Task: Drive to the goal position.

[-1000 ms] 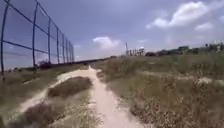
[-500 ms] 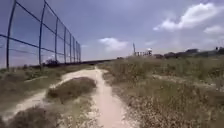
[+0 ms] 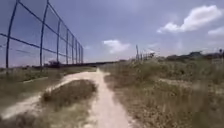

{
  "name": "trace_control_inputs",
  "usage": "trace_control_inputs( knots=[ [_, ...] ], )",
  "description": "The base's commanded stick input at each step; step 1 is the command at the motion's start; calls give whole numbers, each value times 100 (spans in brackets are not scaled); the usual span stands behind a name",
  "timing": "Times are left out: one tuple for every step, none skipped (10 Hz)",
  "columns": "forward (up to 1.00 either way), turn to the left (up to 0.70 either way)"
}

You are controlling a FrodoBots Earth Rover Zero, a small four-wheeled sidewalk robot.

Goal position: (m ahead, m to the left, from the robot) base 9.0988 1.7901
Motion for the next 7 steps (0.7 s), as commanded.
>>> trace_control_inputs(
  knots=[
    [50, 27],
    [50, 27],
    [50, 12],
    [50, 0],
    [50, 0],
    [50, 0],
    [50, 0]
  ],
)
